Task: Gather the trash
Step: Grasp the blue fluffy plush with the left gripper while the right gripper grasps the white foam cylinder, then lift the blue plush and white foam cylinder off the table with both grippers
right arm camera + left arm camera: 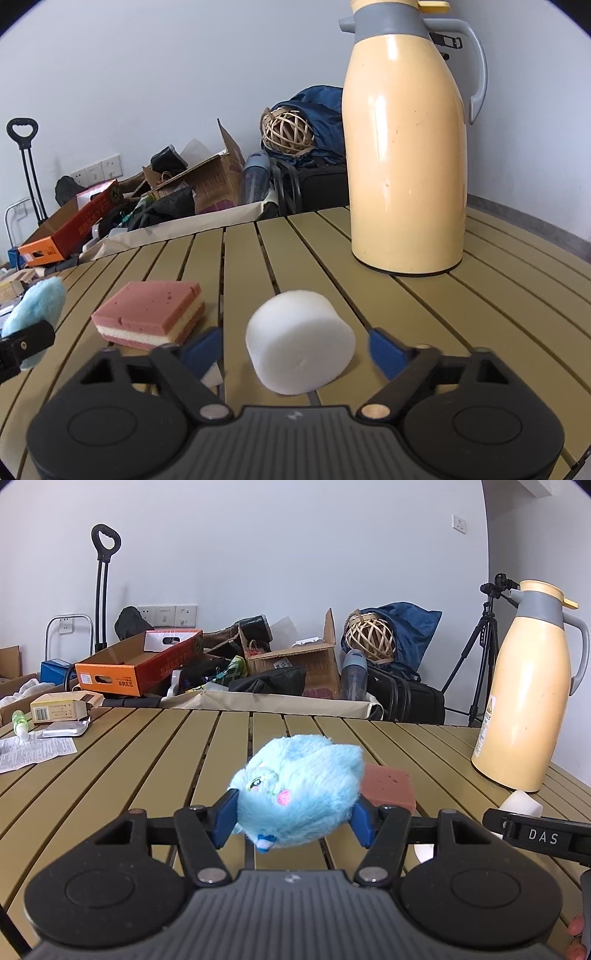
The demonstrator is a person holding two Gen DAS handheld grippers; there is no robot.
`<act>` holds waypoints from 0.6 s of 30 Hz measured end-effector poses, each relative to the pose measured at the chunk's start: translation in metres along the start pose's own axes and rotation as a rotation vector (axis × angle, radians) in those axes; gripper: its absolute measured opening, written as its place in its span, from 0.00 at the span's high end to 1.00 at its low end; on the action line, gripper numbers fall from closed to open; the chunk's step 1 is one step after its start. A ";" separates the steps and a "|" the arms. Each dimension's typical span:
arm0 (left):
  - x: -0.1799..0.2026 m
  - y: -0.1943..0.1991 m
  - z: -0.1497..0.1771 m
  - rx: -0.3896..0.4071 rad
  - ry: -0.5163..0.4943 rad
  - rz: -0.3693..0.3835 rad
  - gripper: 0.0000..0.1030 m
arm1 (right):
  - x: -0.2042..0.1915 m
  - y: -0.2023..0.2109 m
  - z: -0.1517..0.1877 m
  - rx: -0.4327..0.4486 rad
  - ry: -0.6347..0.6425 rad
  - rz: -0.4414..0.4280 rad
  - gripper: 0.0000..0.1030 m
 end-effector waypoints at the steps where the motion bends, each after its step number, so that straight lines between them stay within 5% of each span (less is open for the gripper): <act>1: 0.000 0.000 0.000 0.001 0.000 0.000 0.40 | 0.000 0.000 0.001 -0.001 -0.001 -0.001 0.44; 18: 0.004 0.005 0.000 -0.001 -0.008 0.004 0.40 | -0.004 0.012 -0.001 0.046 0.010 -0.013 0.46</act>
Point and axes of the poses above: each gripper's, at about its wrist camera, not at the fingertips, and y roughly against the way its jaws point, x to its right, z to its underside, the point moved 6 cm from there along -y, roughly the way its jaws point, and after that the axes turned 7 degrees about x, right-handed, at the moved point
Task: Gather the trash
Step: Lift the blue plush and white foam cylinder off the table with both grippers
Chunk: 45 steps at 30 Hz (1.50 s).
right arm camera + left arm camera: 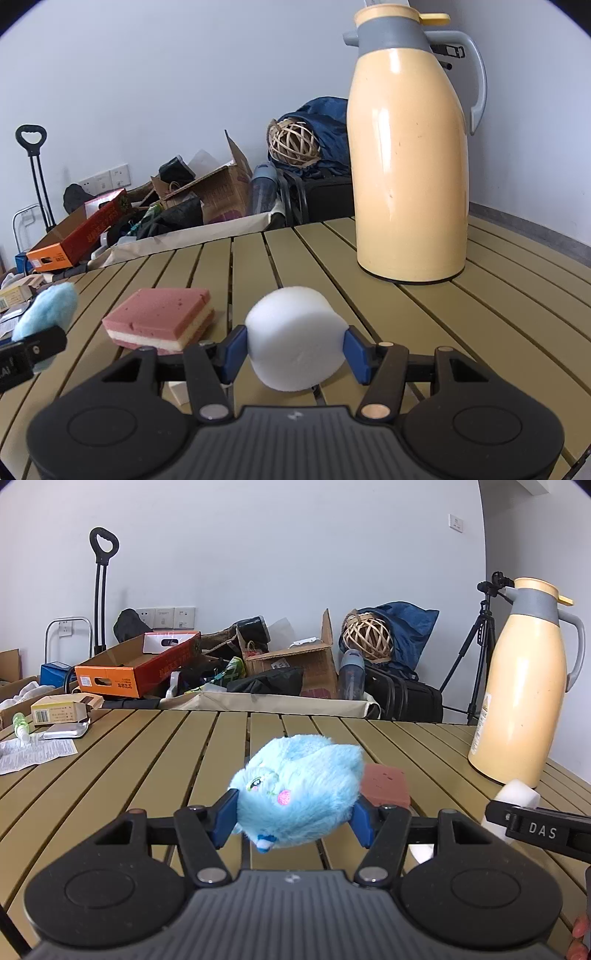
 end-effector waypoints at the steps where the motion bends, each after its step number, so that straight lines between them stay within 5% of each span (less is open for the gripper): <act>1: 0.001 0.002 -0.001 0.001 0.002 0.000 0.40 | -0.001 0.002 -0.001 0.003 0.001 -0.002 0.46; 25: 0.007 0.089 -0.027 0.049 -0.012 0.013 0.40 | -0.014 0.090 -0.023 0.085 -0.050 -0.064 0.46; 45: -0.006 0.182 0.003 -0.012 -0.055 -0.008 0.40 | -0.023 0.180 0.016 0.037 -0.030 -0.090 0.46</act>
Point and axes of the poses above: each gripper's, at about its wrist camera, not at the fingertips, and y roughly against the way its jaws point, x to its right, z to its underside, the point moved 6 cm from there along -y, roughly the way its jaws point, and after that the axes turned 7 degrees about x, right-handed, at the moved point
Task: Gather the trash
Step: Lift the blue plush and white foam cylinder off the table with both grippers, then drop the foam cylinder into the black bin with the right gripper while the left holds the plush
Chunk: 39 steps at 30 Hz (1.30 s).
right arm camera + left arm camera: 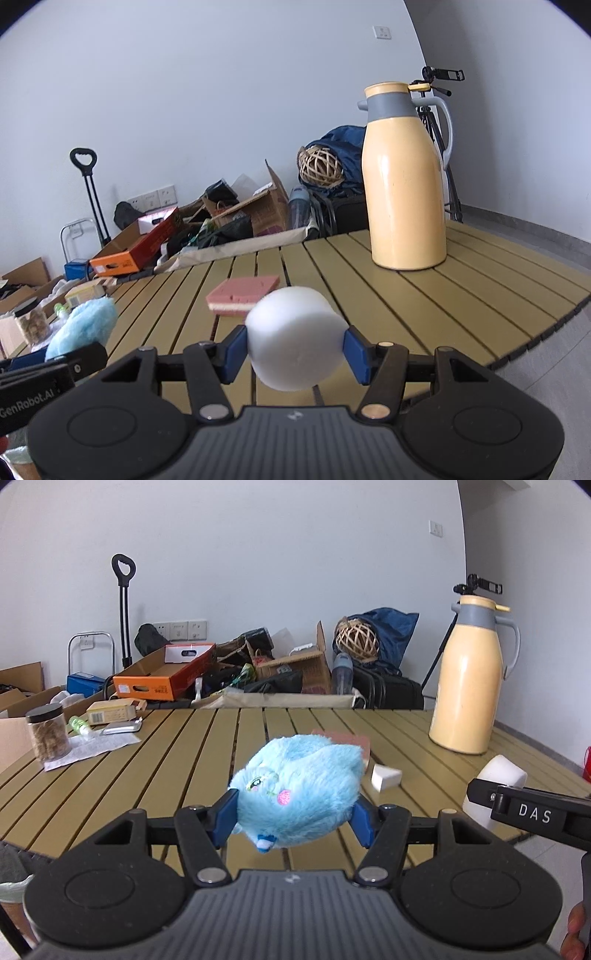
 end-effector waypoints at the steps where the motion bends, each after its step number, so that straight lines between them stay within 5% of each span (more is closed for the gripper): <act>1: -0.001 0.005 0.002 -0.004 -0.005 -0.002 0.40 | 0.000 0.004 0.003 -0.005 0.000 -0.001 0.46; 22: -0.006 0.074 0.042 -0.119 -0.098 -0.024 0.40 | -0.014 0.081 0.058 -0.132 0.053 -0.031 0.46; 39: -0.012 0.088 0.121 -0.298 -0.169 -0.034 0.40 | -0.030 0.100 0.139 -0.332 0.129 -0.051 0.46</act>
Point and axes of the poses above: each gripper's, at about its wrist camera, not at the fingertips, and y roughly against the way its jaws point, x to its right, z to its underside, the point moved 6 cm from there along -y, roughly the way its jaws point, and after that the axes turned 7 degrees about x, right-handed, at the moved point
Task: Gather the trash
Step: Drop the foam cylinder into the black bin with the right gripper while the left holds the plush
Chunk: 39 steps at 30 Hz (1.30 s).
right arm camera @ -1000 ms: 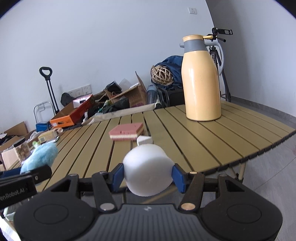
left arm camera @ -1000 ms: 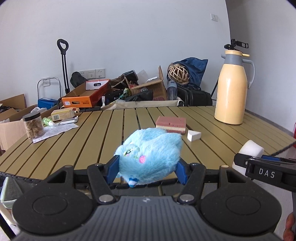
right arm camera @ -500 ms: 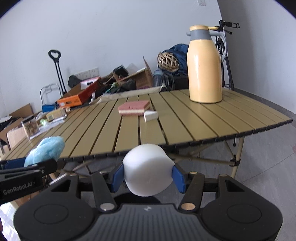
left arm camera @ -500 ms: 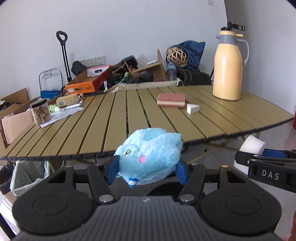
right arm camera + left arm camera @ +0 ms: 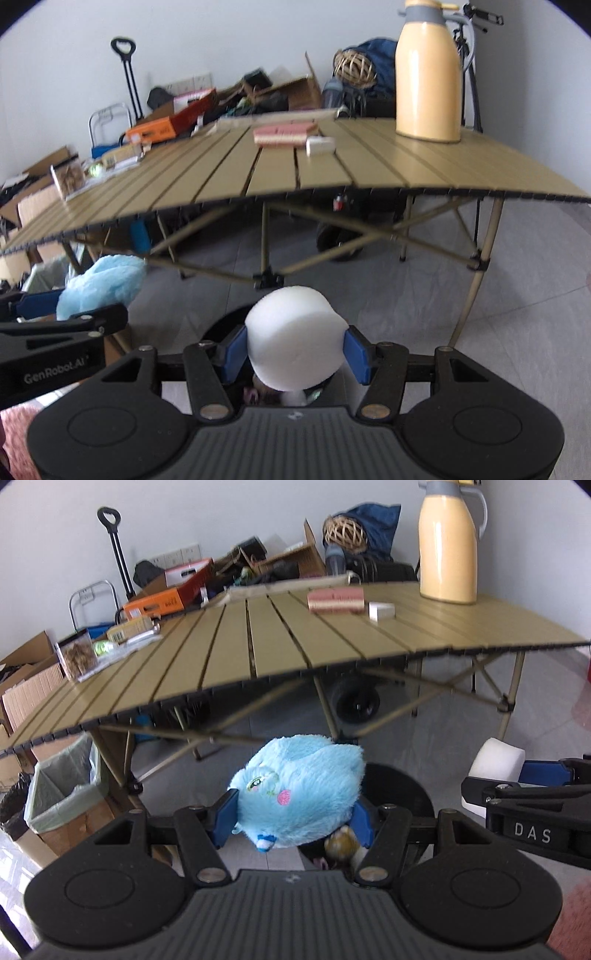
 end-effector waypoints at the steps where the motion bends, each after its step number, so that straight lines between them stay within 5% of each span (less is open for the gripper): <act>1: 0.000 -0.002 0.003 -0.010 -0.001 -0.002 0.40 | -0.002 -0.002 0.004 -0.013 0.005 -0.001 0.46; 18: -0.016 -0.052 0.050 -0.214 0.082 -0.028 0.40 | -0.002 -0.046 0.058 -0.218 0.015 0.006 0.46; 39: -0.054 -0.117 0.073 -0.346 0.227 -0.094 0.40 | -0.019 -0.119 0.040 -0.290 0.034 -0.027 0.46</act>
Point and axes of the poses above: each gripper's, at about its wrist camera, not at the fingertips, and y roughly against the way its jaws point, x to its right, z to its underside, the point moved 6 cm from there along -y, roughly the way its jaws point, and after that the axes turned 7 degrees about x, right-handed, at the moved point
